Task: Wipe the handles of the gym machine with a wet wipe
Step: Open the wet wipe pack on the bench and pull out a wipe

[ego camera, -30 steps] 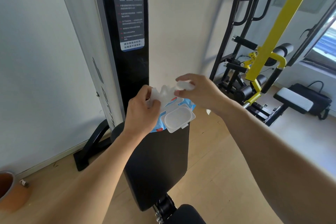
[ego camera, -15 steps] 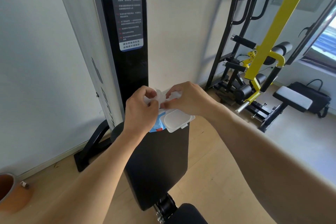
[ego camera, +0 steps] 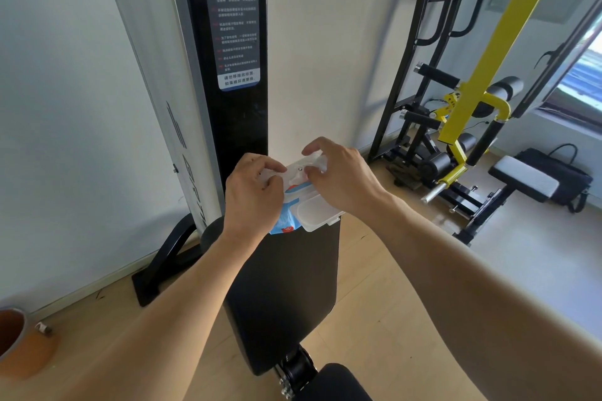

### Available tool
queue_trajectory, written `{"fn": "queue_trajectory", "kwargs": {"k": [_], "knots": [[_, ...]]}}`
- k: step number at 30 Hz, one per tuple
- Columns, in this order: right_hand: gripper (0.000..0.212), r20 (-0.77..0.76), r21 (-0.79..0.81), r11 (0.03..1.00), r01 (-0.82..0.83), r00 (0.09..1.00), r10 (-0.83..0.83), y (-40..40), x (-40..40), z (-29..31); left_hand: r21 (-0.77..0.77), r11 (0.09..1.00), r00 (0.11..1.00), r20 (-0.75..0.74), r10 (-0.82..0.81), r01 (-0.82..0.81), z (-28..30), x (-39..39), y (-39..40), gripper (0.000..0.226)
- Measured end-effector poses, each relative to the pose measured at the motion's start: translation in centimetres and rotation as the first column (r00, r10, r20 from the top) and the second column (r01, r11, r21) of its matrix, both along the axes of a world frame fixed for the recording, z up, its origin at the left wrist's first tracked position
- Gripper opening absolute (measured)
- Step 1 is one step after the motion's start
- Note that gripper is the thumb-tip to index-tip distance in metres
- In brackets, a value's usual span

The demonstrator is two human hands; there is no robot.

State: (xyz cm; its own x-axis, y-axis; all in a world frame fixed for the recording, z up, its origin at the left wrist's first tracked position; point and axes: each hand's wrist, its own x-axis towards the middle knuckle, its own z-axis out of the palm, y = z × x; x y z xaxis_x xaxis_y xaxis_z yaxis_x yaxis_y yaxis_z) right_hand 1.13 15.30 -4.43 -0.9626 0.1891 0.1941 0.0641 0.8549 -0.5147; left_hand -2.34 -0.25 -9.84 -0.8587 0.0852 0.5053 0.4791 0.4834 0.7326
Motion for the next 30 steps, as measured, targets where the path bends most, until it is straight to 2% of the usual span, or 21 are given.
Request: {"fn": "queue_trajectory", "kwargs": {"k": [2, 5, 7, 11, 15, 19, 21, 24, 27, 30], "knots": [[0.024, 0.0, 0.018, 1.0, -0.015, 1.0, 0.015, -0.1, 0.3, -0.1, 0.011, 1.0, 0.999, 0.029, 0.013, -0.013, 0.0, 0.1, 0.1, 0.005], [0.023, 0.012, 0.134, 0.99, -0.038, 0.999, 0.037, -0.2, 0.5, -0.2, -0.055, 0.998, 0.999, -0.03, 0.042, -0.044, -0.1, 0.3, 0.1, 0.019], [0.019, 0.006, 0.118, 0.993, 0.009, 1.0, -0.01, -0.3, 0.3, -0.3, -0.088, 0.995, 0.998, -0.053, 0.041, -0.045, -0.1, 0.2, 0.0, 0.021], [0.01, 0.013, -0.051, 0.995, 0.091, 0.996, -0.09, -0.5, -0.2, -0.8, -0.161, 0.986, 0.999, -0.028, 0.031, -0.035, -0.1, 0.2, 0.1, 0.025], [0.004, 0.031, -0.236, 0.961, 0.145, 0.989, -0.142, -0.4, -0.6, -1.0, -0.173, 0.985, 1.0, -0.011, 0.02, -0.022, 0.0, 0.3, 0.0, 0.032], [0.019, 0.044, -0.509, 0.84, 0.187, 0.981, -0.191, 0.0, -0.4, -0.5, -0.299, 0.944, 0.99, 0.063, -0.124, 0.138, 0.8, 0.4, -1.0, 0.055], [0.024, 0.053, -0.622, 0.759, 0.193, 0.977, -0.206, 0.1, -0.1, -0.2, -0.358, 0.901, 0.969, 0.133, -0.21, 0.245, 1.2, -0.4, -1.7, 0.051], [0.025, 0.056, -0.667, 0.722, 0.183, 0.979, -0.197, 0.2, 0.0, -0.2, -0.393, 0.868, 0.951, 0.175, -0.255, 0.305, 2.0, -1.7, -2.1, 0.031], [0.025, 0.055, -0.687, 0.705, 0.179, 0.979, -0.195, 0.2, -0.1, -0.1, -0.351, 0.903, 0.964, 0.185, -0.193, 0.248, 2.8, -2.0, -1.3, 0.019], [0.028, 0.056, -0.695, 0.698, 0.174, 0.98, -0.189, 0.1, -0.1, 0.0, -0.327, 0.92, 0.954, 0.272, -0.126, 0.215, 3.1, -2.4, -0.1, 0.028]]}}
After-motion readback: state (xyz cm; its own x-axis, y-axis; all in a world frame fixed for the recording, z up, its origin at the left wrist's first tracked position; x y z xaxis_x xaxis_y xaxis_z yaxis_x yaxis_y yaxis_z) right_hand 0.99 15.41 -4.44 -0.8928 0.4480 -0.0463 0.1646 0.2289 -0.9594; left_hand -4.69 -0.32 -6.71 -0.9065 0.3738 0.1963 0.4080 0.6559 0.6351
